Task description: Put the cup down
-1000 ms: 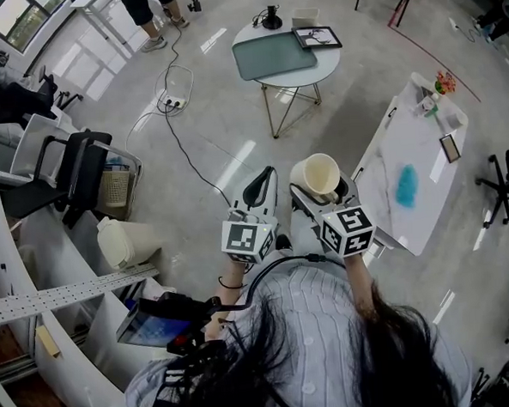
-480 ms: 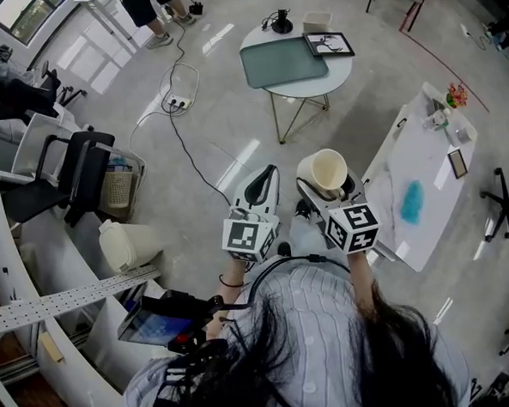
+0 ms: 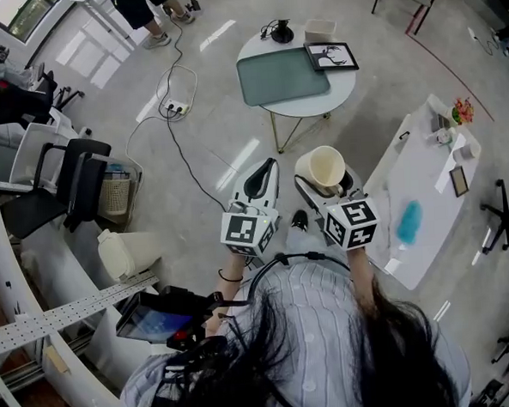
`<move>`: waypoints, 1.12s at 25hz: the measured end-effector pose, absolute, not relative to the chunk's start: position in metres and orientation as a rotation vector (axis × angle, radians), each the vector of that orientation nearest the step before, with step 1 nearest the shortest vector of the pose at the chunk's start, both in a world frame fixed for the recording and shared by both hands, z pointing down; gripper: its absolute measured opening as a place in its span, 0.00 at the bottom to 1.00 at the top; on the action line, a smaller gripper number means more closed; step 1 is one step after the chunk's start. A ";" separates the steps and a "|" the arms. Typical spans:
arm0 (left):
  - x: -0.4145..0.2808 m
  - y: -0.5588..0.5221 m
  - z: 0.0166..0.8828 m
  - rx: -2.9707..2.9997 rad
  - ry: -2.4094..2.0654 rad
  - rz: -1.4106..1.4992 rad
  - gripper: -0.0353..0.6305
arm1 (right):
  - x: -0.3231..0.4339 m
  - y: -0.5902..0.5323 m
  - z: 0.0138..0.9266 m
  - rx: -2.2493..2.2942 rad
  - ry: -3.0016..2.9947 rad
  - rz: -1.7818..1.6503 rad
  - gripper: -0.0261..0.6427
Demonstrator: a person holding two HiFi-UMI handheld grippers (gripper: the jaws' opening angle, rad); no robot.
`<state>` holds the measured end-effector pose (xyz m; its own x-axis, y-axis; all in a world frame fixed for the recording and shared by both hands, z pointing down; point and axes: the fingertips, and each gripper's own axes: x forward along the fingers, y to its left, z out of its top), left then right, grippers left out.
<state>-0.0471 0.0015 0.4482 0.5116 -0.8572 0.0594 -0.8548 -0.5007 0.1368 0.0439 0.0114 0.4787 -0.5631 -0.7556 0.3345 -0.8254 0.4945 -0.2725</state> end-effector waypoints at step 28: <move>-0.002 -0.122 0.456 2.586 -1.485 0.007 0.08 | 0.089 -0.111 0.498 1.345 -2.564 0.674 0.62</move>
<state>-0.0022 -0.1217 0.4565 0.5069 -0.8580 0.0834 -0.8587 -0.4942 0.1356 0.0886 -0.1110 0.4976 -0.5792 -0.7369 0.3487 -0.8131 0.4913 -0.3123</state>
